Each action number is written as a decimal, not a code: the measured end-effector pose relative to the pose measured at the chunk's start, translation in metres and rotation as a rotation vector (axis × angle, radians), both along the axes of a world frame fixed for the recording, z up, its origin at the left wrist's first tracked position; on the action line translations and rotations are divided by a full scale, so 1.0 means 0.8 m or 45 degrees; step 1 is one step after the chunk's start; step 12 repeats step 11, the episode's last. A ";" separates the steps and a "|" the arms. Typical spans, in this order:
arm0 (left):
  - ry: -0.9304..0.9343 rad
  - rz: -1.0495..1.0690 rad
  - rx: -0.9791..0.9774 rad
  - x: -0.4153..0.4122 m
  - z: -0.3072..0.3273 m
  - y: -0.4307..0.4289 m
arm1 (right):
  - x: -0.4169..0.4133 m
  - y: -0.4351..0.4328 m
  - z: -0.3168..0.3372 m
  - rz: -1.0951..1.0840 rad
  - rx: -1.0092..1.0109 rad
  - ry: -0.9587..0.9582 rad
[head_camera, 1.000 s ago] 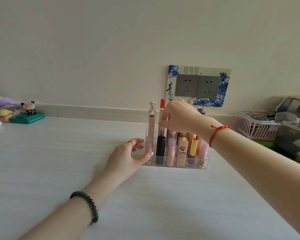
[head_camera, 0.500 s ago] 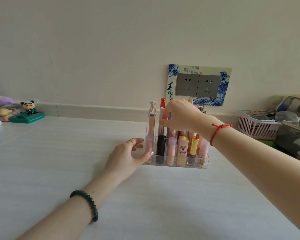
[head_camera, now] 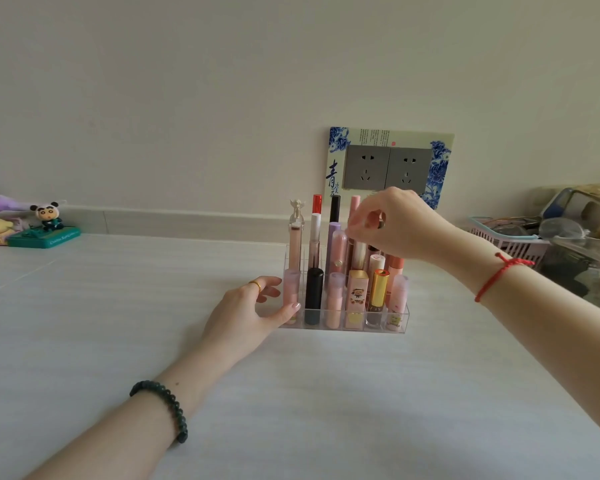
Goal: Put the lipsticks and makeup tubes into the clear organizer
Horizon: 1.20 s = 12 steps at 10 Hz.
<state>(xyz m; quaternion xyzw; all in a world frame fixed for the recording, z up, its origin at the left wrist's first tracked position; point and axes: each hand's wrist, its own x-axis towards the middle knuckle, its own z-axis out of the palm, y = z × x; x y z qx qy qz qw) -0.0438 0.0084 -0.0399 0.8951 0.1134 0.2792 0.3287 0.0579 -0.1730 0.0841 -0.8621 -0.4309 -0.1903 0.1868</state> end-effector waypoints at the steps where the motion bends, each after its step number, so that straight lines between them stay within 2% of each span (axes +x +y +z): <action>1: 0.013 -0.005 0.009 0.001 -0.001 -0.001 | -0.005 -0.022 -0.011 0.006 -0.003 0.042; 4: 0.046 -0.003 0.006 0.002 -0.003 0.000 | -0.007 -0.054 -0.055 -0.089 -0.084 0.091; 9: 0.081 -0.030 0.017 0.002 -0.005 0.000 | -0.002 -0.053 -0.060 -0.100 -0.100 0.103; 10: 0.084 -0.043 0.023 0.003 -0.006 0.001 | -0.004 -0.056 -0.057 -0.109 -0.063 0.083; 11: 0.087 -0.042 -0.008 0.003 -0.006 0.002 | -0.010 -0.062 -0.048 -0.054 0.184 0.113; 12: 0.087 -0.042 -0.008 0.003 -0.006 0.002 | -0.010 -0.062 -0.048 -0.054 0.184 0.113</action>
